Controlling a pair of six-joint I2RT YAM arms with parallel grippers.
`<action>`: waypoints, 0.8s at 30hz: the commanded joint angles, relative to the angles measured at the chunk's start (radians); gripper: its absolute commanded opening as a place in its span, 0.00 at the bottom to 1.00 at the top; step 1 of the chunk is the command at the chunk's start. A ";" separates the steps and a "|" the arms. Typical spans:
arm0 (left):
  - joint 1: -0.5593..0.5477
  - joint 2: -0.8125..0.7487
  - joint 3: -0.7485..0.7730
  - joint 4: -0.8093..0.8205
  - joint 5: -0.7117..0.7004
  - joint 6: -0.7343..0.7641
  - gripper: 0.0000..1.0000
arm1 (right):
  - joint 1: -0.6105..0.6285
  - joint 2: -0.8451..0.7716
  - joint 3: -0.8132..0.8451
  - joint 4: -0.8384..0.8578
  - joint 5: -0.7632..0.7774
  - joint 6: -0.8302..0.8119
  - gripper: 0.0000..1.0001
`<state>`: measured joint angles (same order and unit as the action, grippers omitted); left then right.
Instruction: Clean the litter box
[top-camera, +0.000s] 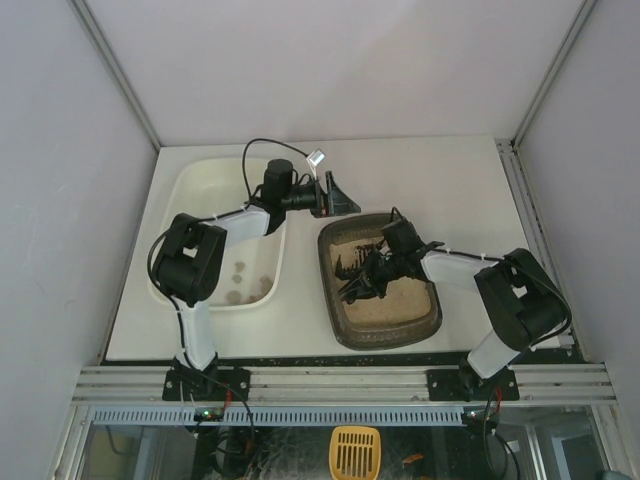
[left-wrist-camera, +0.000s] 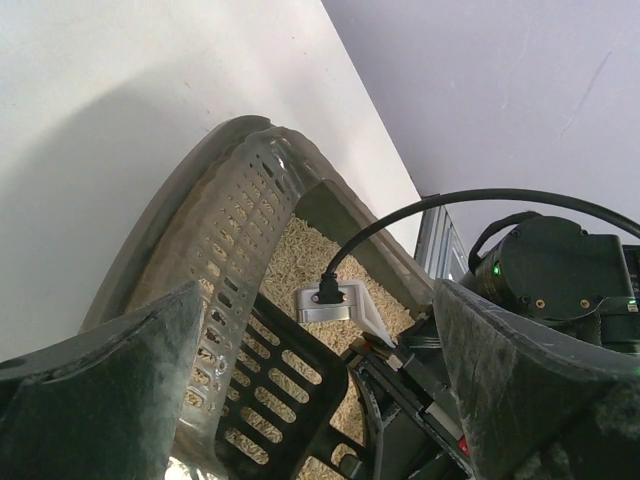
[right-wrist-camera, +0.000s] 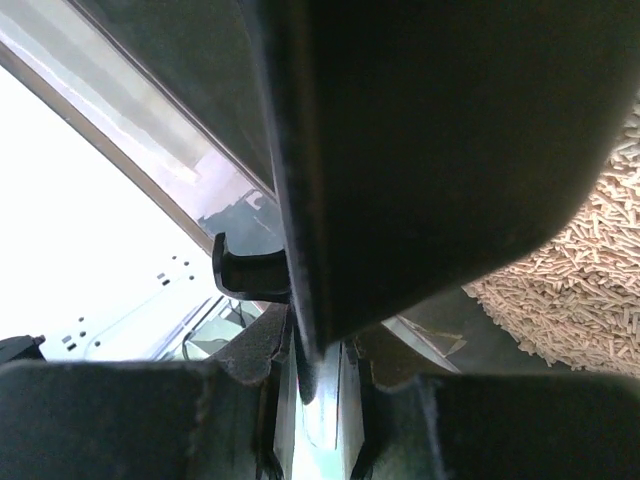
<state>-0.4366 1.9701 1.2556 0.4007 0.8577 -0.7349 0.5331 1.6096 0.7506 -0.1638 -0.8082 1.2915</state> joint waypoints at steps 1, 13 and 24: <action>-0.002 -0.072 -0.014 0.039 0.019 -0.017 1.00 | 0.010 0.031 0.039 -0.143 0.128 0.061 0.00; 0.009 -0.100 -0.030 0.094 0.019 -0.051 1.00 | 0.050 0.012 0.010 0.121 0.177 0.138 0.00; 0.022 -0.104 -0.038 0.093 0.009 -0.048 1.00 | 0.033 -0.176 -0.033 -0.077 0.181 0.147 0.00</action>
<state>-0.4244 1.9274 1.2446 0.4541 0.8635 -0.7757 0.5735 1.5154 0.7219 -0.1165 -0.6544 1.3941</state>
